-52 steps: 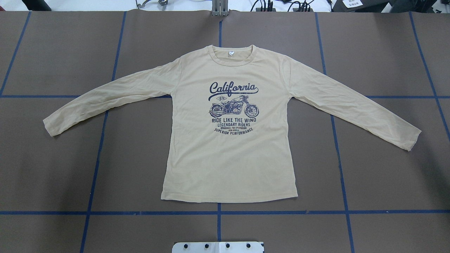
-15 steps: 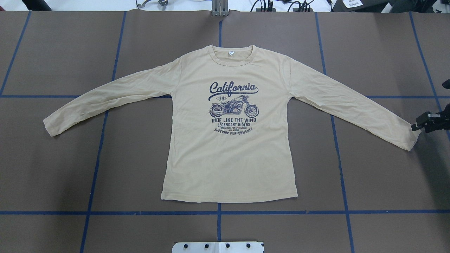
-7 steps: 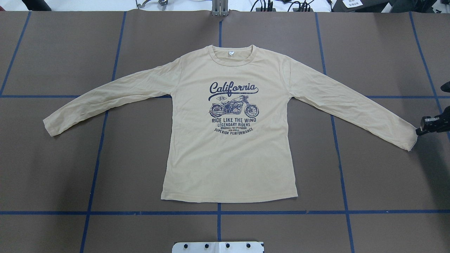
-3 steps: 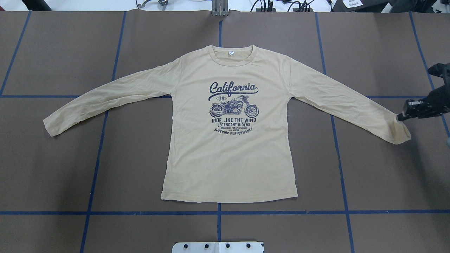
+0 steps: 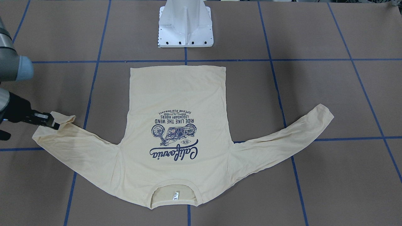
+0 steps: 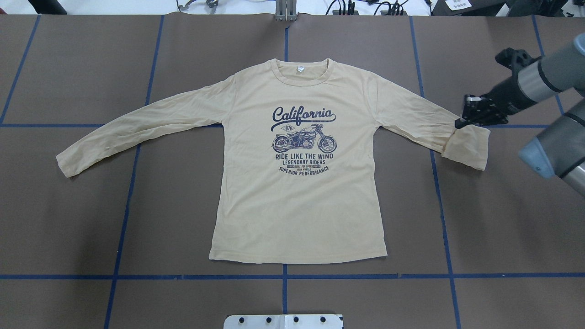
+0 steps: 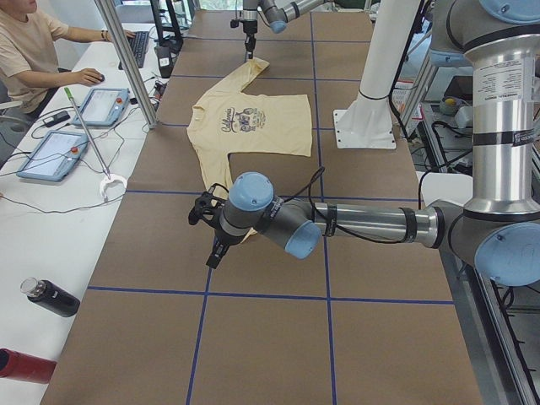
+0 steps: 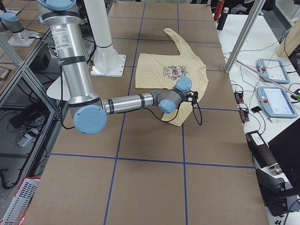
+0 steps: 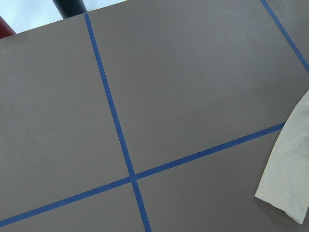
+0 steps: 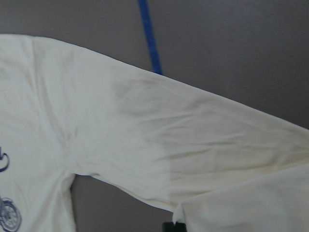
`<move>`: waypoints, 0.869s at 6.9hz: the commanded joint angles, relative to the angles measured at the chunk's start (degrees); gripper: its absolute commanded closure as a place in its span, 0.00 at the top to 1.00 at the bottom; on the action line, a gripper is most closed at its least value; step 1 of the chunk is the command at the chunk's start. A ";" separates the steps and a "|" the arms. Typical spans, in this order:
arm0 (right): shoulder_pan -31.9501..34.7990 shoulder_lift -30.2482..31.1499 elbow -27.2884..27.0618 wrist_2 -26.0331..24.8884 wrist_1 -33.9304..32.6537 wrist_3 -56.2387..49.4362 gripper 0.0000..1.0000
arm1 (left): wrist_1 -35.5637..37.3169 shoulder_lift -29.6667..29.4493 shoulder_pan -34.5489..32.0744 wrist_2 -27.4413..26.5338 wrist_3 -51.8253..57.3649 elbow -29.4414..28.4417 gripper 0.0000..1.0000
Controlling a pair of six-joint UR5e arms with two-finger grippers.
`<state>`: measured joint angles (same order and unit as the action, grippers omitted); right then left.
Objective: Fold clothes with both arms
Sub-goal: 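Grasp the sleeve cuff nearest the right gripper with the right gripper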
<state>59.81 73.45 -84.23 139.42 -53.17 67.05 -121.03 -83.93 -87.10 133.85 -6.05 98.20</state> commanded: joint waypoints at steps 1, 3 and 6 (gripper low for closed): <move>-2.93 -11.53 0.12 -2.99 -10.76 3.79 0.00 | -1.48 0.00 0.00 -0.08 -0.02 -0.20 1.00; -5.57 -19.27 0.12 -8.42 -13.27 6.59 0.00 | -1.49 0.08 0.00 0.00 0.07 -0.12 1.00; -11.01 -35.51 10.71 -16.71 -13.18 6.95 0.00 | -1.49 0.17 0.00 0.00 -0.02 -0.12 1.00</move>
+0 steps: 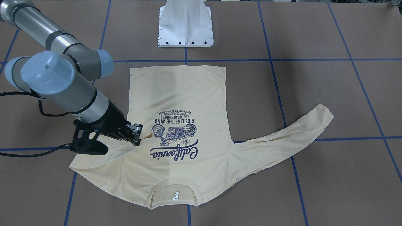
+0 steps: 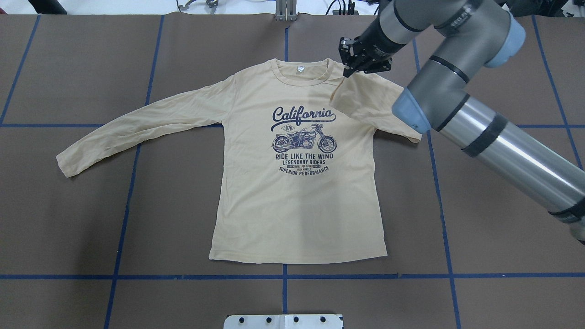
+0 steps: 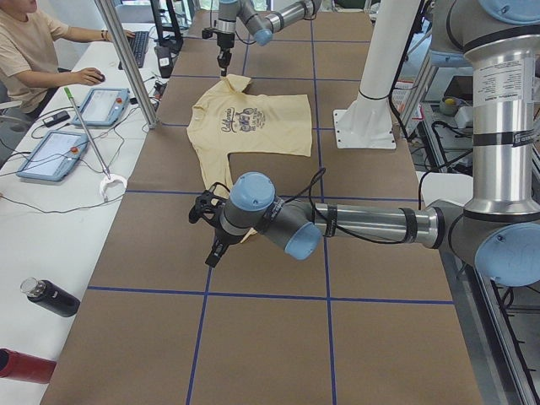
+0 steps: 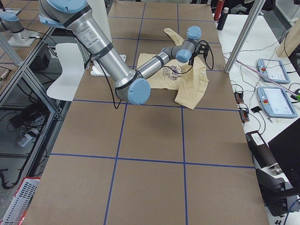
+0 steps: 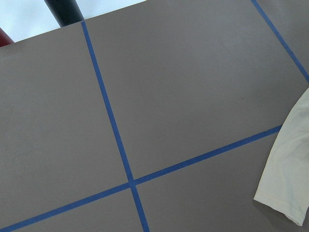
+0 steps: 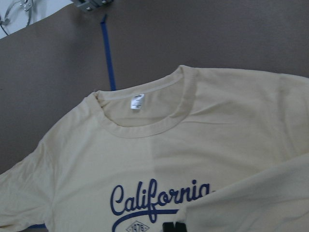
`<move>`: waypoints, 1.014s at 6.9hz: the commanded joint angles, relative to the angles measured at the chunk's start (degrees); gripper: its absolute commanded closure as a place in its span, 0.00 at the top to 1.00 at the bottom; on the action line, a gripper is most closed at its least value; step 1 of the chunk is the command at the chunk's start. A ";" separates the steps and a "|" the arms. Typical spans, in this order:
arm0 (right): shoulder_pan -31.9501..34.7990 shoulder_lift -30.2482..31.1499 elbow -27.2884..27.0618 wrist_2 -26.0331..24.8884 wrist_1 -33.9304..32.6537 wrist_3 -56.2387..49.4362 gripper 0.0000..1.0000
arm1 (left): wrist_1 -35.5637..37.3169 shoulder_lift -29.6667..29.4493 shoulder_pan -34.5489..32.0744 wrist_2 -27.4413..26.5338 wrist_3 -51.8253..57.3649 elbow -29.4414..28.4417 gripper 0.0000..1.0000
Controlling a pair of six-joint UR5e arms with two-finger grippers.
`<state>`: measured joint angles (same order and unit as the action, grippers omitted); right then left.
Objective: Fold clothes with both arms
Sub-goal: 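Carry the sleeve with the right gripper across the shirt toward the collar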
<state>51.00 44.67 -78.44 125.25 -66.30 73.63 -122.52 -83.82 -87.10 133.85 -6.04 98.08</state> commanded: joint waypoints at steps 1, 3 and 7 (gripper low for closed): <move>-4.92 -8.79 5.83 -6.47 0.64 2.03 0.00 | 0.00 -0.03 0.00 0.00 -0.03 0.00 1.00; -7.66 -15.99 11.00 -8.52 0.73 2.22 0.00 | 0.00 -0.03 0.00 0.00 -0.03 0.09 1.00; -13.99 -20.22 14.61 -15.81 2.30 2.39 0.00 | -0.09 -0.03 0.00 0.09 -0.03 0.18 1.00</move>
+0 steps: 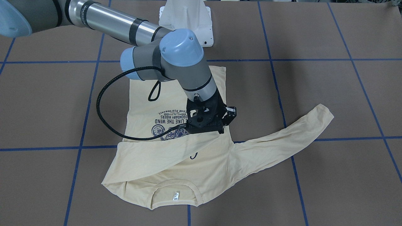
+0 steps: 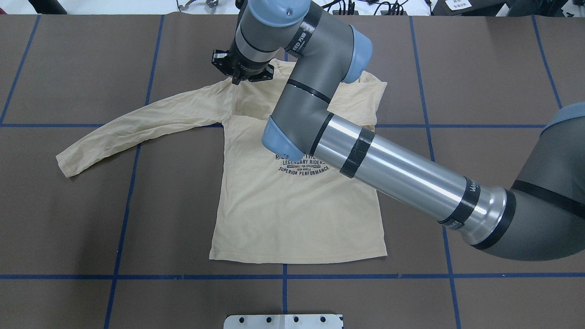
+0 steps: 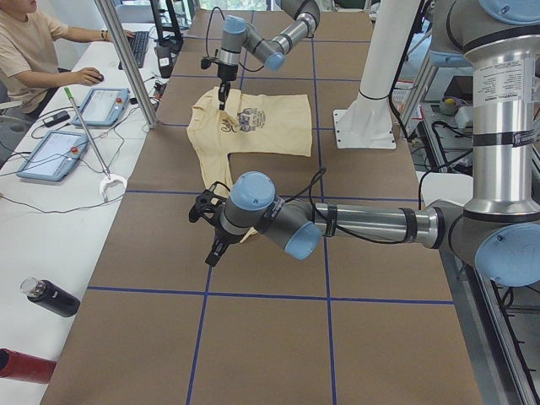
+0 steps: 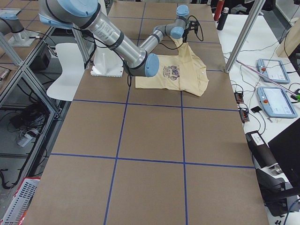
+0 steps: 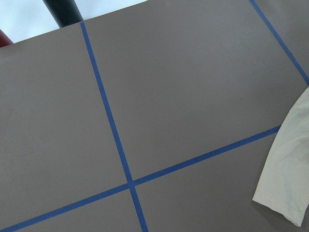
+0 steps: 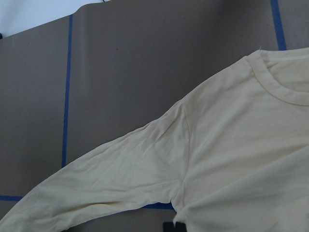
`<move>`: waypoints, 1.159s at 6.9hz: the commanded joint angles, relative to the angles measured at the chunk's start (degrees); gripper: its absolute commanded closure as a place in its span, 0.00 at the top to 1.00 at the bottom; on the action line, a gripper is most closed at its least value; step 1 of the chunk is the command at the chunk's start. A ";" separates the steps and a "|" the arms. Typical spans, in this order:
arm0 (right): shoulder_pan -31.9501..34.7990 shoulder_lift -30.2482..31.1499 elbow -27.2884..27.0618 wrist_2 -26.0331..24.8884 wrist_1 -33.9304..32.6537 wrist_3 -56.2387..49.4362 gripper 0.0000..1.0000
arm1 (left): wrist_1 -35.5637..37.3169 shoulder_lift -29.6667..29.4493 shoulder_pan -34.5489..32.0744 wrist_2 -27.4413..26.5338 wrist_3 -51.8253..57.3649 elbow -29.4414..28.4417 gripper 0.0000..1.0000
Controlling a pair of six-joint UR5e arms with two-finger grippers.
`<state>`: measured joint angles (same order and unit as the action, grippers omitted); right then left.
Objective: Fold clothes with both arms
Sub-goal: 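Carry the sleeve with the right gripper across the shirt toward the collar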
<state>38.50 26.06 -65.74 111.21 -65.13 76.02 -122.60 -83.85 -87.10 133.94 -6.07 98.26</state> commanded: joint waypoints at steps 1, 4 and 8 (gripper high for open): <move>-2.81 -2.41 4.37 -4.05 2.80 0.01 0.00 | -0.01 0.00 0.00 0.00 0.00 0.00 1.00; -3.61 -9.33 13.51 -8.20 3.34 7.64 0.99 | -2.62 -0.09 0.26 0.09 0.00 0.00 1.00; 4.08 5.92 -2.53 3.68 -1.10 7.84 0.98 | -15.87 -2.45 17.51 -1.38 -30.16 -3.23 1.00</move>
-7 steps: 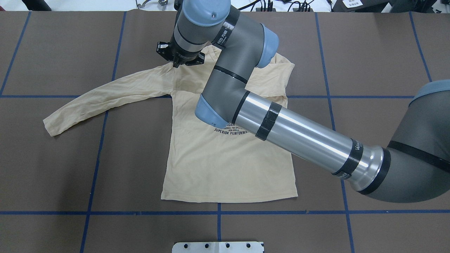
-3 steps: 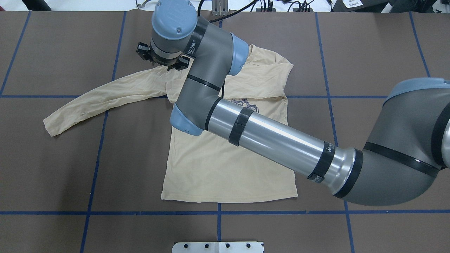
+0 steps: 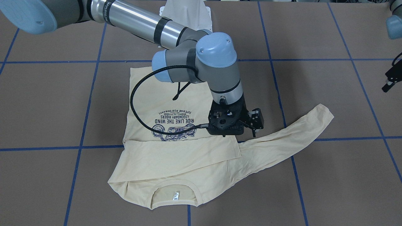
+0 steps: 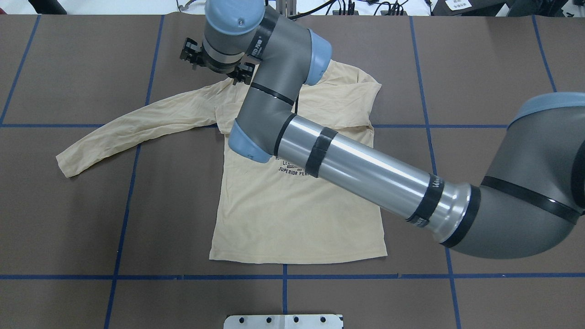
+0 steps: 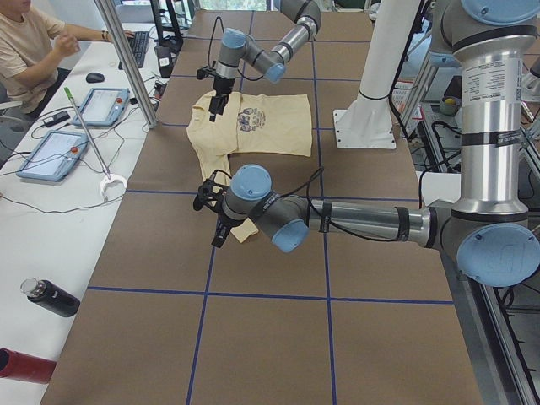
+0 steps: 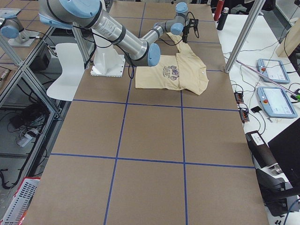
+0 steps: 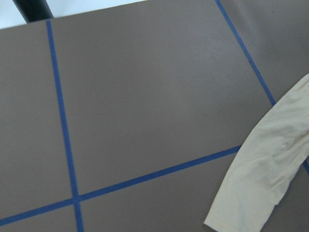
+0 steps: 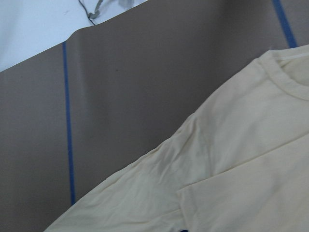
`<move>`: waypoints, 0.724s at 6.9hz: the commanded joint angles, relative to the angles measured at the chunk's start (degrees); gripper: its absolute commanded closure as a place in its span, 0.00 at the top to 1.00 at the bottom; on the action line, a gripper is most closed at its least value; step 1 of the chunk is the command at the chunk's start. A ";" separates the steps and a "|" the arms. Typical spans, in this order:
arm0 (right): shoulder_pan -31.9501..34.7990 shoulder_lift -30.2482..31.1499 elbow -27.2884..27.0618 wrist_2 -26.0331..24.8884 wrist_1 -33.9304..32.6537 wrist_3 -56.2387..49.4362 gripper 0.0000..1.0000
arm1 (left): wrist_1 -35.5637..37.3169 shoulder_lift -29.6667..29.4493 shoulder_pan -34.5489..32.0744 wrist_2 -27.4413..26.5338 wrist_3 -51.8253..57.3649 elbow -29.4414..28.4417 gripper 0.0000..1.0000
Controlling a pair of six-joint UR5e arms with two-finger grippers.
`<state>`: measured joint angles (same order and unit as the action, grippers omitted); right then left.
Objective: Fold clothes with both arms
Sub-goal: 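Release the sleeve and raise the right gripper away from the shirt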
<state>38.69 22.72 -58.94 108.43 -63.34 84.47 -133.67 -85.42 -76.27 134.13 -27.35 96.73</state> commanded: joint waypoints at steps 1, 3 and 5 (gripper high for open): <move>7.33 18.33 -17.09 8.70 -5.37 -2.88 0.98 | -8.94 -1.07 9.62 -5.77 -13.64 -3.90 1.00; 12.00 26.21 -22.42 8.81 -13.43 -14.53 0.96 | -11.00 -5.35 11.40 -5.38 -15.62 -11.45 0.99; 18.23 37.61 -29.62 12.48 -15.41 -27.89 0.95 | -10.91 -5.73 12.90 -5.29 -15.71 -13.75 0.97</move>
<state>53.08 53.63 -84.55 118.37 -77.33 64.27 -144.45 -90.64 -64.14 128.75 -42.78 84.81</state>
